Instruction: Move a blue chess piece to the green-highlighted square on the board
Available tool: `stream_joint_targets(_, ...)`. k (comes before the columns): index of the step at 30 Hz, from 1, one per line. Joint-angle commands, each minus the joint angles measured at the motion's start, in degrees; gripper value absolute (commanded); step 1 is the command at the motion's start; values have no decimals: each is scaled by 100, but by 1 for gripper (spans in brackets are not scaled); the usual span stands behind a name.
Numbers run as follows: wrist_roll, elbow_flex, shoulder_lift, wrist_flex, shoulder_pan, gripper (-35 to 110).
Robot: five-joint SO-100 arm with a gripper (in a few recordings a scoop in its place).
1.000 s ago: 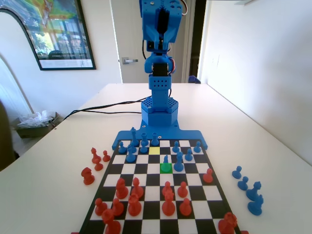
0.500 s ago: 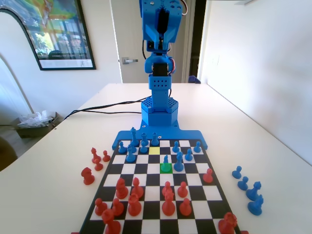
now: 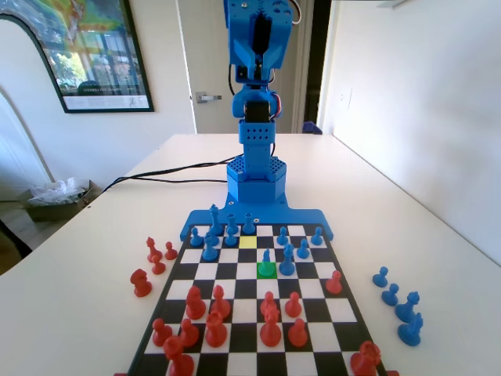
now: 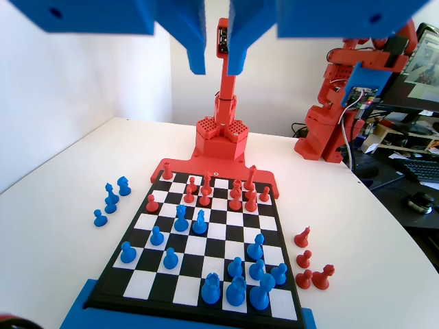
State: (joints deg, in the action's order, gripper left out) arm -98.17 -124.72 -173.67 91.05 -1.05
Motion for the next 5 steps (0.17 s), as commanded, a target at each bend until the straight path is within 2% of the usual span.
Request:
stream_joint_targets(1,-62,-26,-132,-88,0,6)
stream_joint_targets(5,-62,-26,-132,-88,0,6)
